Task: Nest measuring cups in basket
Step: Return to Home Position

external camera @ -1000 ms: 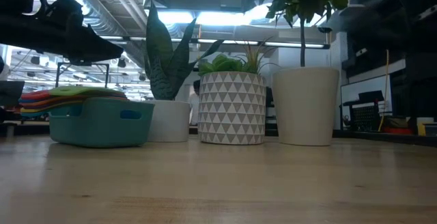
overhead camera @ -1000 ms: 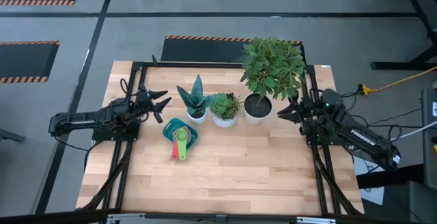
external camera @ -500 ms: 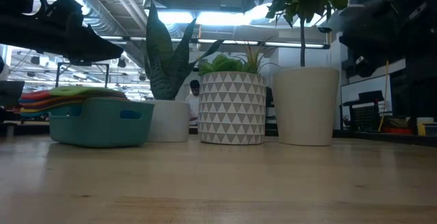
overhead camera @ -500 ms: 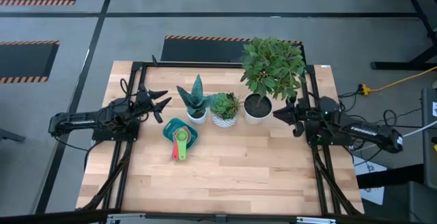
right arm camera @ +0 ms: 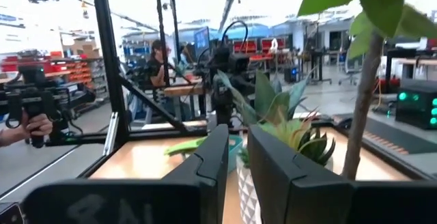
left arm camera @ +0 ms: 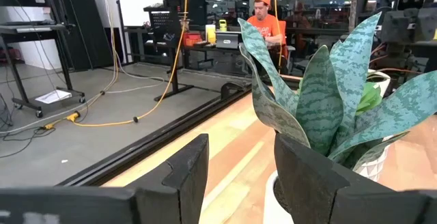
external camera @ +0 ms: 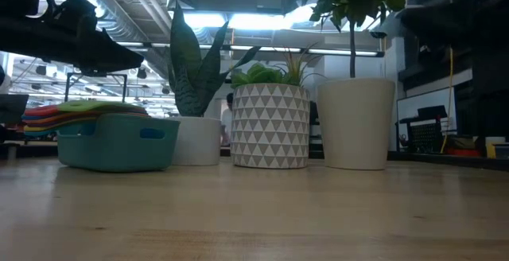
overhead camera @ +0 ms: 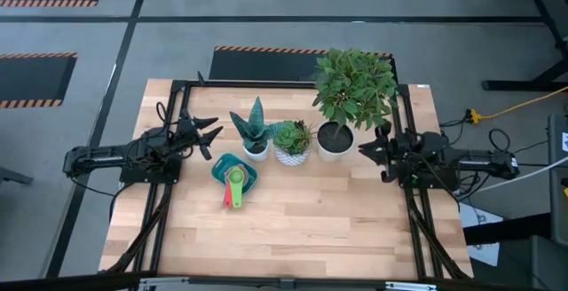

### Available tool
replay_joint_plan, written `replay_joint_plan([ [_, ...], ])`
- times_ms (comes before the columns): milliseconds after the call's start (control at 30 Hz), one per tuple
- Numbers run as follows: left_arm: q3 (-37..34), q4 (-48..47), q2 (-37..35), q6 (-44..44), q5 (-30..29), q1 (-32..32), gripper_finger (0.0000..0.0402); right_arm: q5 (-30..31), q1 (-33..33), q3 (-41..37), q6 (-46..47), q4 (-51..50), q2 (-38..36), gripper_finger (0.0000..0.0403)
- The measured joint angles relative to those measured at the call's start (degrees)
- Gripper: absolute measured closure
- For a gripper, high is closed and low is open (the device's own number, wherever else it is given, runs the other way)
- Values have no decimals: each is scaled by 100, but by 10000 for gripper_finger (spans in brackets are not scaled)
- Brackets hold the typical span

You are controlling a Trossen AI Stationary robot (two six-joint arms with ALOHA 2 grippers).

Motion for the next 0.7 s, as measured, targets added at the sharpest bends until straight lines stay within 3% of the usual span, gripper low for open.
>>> replay_joint_plan([
  [167,0,1,-1,6,-1,0,241,5,0,0,-35,-222,-470,341],
  [367,0,-1,1,11,-2,0,241,30,-2,49,-59,-495,-463,341],
  [567,0,-1,1,12,0,0,241,1038,-2,-14,-163,-1267,-421,341],
  [700,0,-1,-1,13,2,0,241,1115,-4,-11,-361,-1178,-316,341],
])
